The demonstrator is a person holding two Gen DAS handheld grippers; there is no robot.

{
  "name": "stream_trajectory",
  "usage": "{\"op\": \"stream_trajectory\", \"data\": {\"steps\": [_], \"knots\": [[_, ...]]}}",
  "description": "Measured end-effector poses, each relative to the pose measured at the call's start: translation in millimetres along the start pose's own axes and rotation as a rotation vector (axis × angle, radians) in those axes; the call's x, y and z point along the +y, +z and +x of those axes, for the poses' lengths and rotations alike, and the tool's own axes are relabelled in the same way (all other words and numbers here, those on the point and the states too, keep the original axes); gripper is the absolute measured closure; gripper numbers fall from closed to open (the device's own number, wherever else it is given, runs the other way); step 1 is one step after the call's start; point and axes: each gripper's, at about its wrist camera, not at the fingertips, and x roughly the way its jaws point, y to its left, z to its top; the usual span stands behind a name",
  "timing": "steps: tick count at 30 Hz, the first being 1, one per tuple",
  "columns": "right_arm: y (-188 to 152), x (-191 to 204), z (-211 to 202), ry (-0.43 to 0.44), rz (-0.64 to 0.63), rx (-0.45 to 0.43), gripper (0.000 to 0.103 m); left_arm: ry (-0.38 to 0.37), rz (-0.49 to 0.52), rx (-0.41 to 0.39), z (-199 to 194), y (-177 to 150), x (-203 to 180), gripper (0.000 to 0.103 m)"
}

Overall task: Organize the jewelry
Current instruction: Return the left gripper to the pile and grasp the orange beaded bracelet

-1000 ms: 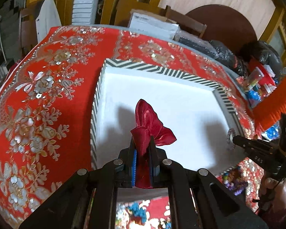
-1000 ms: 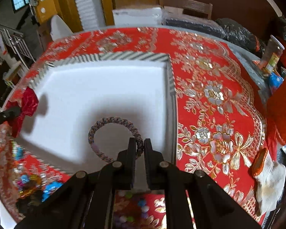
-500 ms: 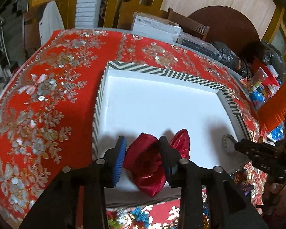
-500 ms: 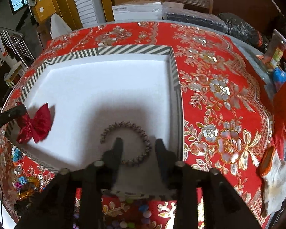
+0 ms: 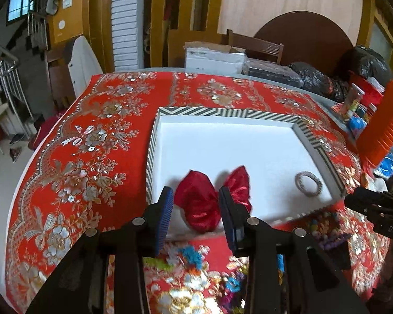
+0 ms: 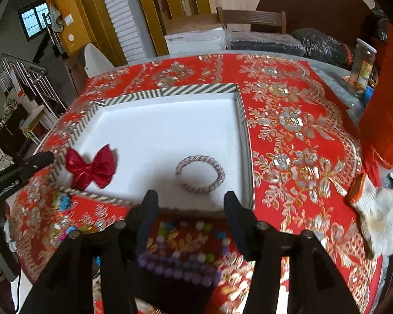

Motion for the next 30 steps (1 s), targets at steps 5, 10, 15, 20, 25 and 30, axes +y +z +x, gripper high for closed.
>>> {"op": "stream_trajectory", "data": {"steps": [5,10,15,20,25,30], "knots": [[-17,7,-20,0.005,-0.026,-0.009,0.043,-0.039,0.000,-0.010,-24,-8,-3,0.078],[-35,6,-32,0.026,-0.022,-0.004,0.040,-0.089,-0.002,0.010,-41,-20,-6,0.078],[-47,4,-33,0.053,-0.013,0.013,0.040,-0.135,0.023,0.057,-45,-37,-14,0.078],[-52,8,-28,0.064,-0.024,0.033,0.040,-0.174,0.062,0.106,-42,-58,-26,0.078],[-52,12,-24,0.067,-0.038,0.038,0.040,-0.187,0.132,0.143,-33,-72,-36,0.078],[-50,14,-20,0.078,-0.046,0.053,0.040,-0.183,0.229,0.189,-19,-81,-49,0.078]]}}
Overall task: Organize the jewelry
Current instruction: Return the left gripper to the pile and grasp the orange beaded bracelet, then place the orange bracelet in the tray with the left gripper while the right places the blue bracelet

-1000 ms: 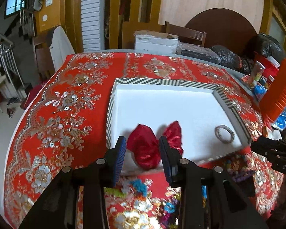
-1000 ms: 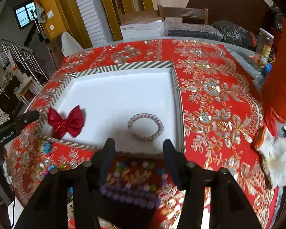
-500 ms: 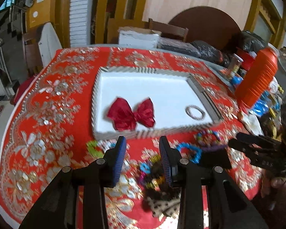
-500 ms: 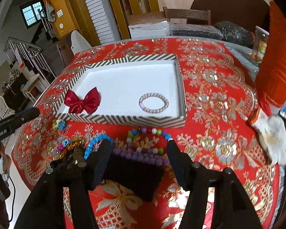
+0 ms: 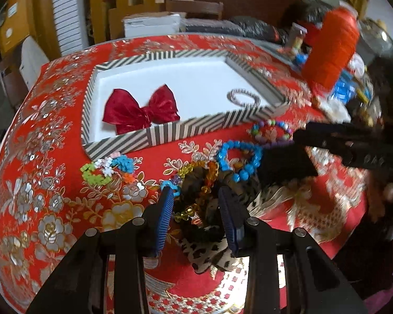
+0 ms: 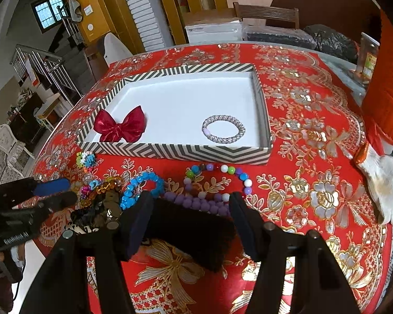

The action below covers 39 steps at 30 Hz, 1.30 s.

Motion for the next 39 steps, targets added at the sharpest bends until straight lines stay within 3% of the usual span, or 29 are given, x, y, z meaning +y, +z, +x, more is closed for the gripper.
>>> {"op": "stream_trajectory", "data": {"steps": [8,12,20,25,28,31,32,33,39], "knots": [[7,11,14,0.013,-0.044,0.030,0.040,-0.057,-0.002,0.071,24,0,7,0.080],[12,15,22,0.026,-0.061,0.038,0.044,-0.094,-0.038,0.072,27,2,14,0.103],[30,16,50,0.046,-0.087,0.100,0.069,-0.149,-0.164,-0.003,-3,11,48,0.103],[36,28,76,0.083,-0.148,0.197,0.069,-0.151,-0.204,-0.051,-20,20,61,0.103],[37,41,90,0.052,-0.236,0.248,0.069,-0.165,-0.217,-0.072,-29,25,66,0.103],[37,50,92,0.005,-0.290,0.238,0.072,-0.163,-0.221,-0.104,-40,31,67,0.103],[36,51,92,-0.019,-0.298,0.224,0.087,-0.162,-0.222,-0.112,-43,33,68,0.103],[35,52,91,-0.032,-0.305,0.211,0.094,-0.160,-0.221,-0.117,-45,34,68,0.103],[38,37,60,0.074,-0.177,0.100,0.094,-0.137,-0.215,-0.136,-55,41,66,0.103]]}}
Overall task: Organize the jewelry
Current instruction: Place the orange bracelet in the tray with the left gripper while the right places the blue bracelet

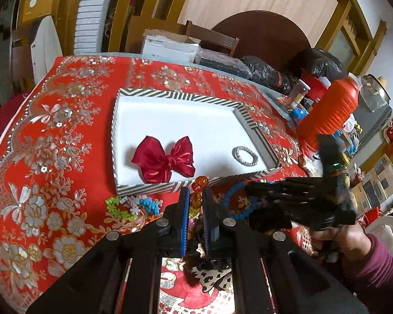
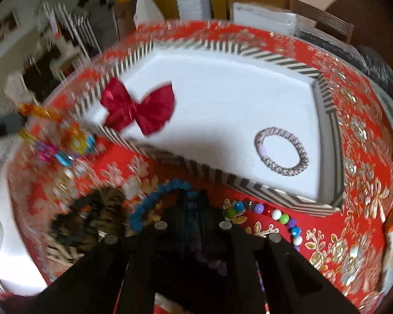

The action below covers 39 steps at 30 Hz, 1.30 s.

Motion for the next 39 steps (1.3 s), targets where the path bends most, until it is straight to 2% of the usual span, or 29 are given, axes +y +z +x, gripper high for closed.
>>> {"op": "stream_trajectory", "data": {"steps": [7,18,31,39], "knots": [[4,-12,-57,0.038,0.061,-0.151,0.094,0.022,0.020,-0.027,-5,13,-11,0.103],[9,-35,-98,0.036,0.121,-0.253,0.094,0.064,0.049,-0.049,6,34,-27,0.103],[13,-44,-96,0.015,0.134,-0.249,0.094,0.160,0.090,-0.052,30,53,-29,0.103],[28,-57,-85,-0.008,0.157,-0.240,0.094,0.187,0.062,-0.045,43,69,-15,0.103]]}}
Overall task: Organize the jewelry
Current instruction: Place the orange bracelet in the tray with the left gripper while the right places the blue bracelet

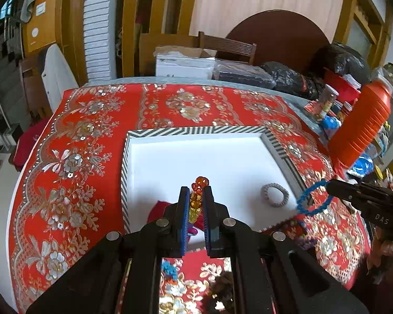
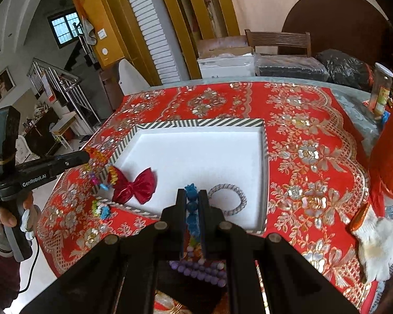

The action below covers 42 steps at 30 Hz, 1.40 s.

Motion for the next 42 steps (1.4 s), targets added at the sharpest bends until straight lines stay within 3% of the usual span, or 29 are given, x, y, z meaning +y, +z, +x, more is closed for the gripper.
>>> {"op": "stream_trajectory", "data": {"steps": [16,23,27,28,30,33,39,42], "knots": [[55,-23,93,-0.011,0.051,0.073,0.094,0.009,-0.056,0.049,72,38,17,0.103],[51,-61,143,-0.191,0.060,0.168,0.094,0.066,-0.130,0.123,112,23,48,0.103],[42,-72,147,-0.220,0.061,0.180,0.094,0.095,-0.156,0.139,121,14,60,0.103],[41,-72,147,-0.223,0.061,0.184,0.092,0.100,-0.158,0.136,121,13,62,0.103],[39,-69,144,-0.219,0.046,0.174,0.077,0.101,-0.167,0.130,121,10,65,0.103],[37,-63,139,-0.206,0.036,0.157,0.065,0.081,-0.180,0.122,118,8,66,0.086],[31,-49,116,-0.177,0.028,0.140,0.063,0.092,-0.181,0.072,99,10,63,0.083],[27,-40,96,-0.174,0.023,0.115,0.055,0.099,-0.164,0.044,84,10,57,0.083]]}}
